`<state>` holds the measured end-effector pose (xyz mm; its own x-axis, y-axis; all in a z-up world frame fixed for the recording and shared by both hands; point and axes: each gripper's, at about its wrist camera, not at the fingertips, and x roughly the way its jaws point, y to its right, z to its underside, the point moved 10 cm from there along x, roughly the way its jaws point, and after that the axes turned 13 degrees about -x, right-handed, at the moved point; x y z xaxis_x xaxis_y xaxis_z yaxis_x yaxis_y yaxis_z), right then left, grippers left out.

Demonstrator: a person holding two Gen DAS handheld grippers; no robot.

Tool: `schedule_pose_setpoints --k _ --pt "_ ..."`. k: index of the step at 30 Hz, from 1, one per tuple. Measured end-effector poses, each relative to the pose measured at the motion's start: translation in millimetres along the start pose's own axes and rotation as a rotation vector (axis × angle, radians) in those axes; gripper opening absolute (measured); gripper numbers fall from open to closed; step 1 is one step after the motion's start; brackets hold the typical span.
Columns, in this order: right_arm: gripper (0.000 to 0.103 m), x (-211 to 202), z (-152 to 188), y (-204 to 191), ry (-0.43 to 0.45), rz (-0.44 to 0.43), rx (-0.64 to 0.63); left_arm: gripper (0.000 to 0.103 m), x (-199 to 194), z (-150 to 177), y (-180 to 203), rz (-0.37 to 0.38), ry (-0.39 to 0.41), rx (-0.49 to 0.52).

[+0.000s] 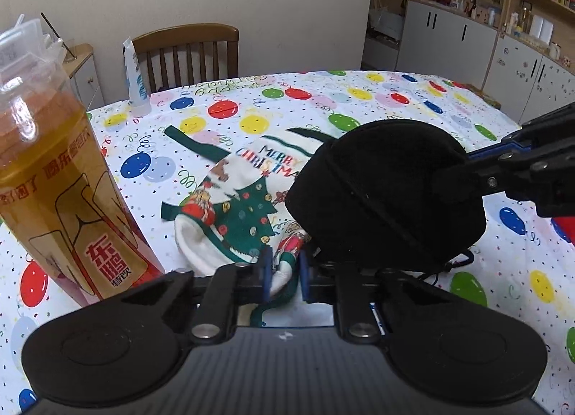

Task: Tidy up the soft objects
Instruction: 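Grasp the Merry Christmas tote bag with the left tool while the right tool grasps the black mask, then lift the tote bag with the left tool while the right tool holds the black mask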

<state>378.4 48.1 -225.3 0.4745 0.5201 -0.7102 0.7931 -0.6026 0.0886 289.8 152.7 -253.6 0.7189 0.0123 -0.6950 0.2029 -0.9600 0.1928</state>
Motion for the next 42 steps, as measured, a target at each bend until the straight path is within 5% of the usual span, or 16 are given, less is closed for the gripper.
schedule_pose_setpoints --k 17,42 --pt "0.005 -96.5 33.1 7.1 0.080 0.024 0.126 0.006 -61.6 0.2 11.7 0.074 0.002 -0.149" --pt "0.005 -216.1 102.1 96.4 0.136 0.122 0.355 0.006 -137.7 -15.3 31.6 0.135 0.037 -0.253"
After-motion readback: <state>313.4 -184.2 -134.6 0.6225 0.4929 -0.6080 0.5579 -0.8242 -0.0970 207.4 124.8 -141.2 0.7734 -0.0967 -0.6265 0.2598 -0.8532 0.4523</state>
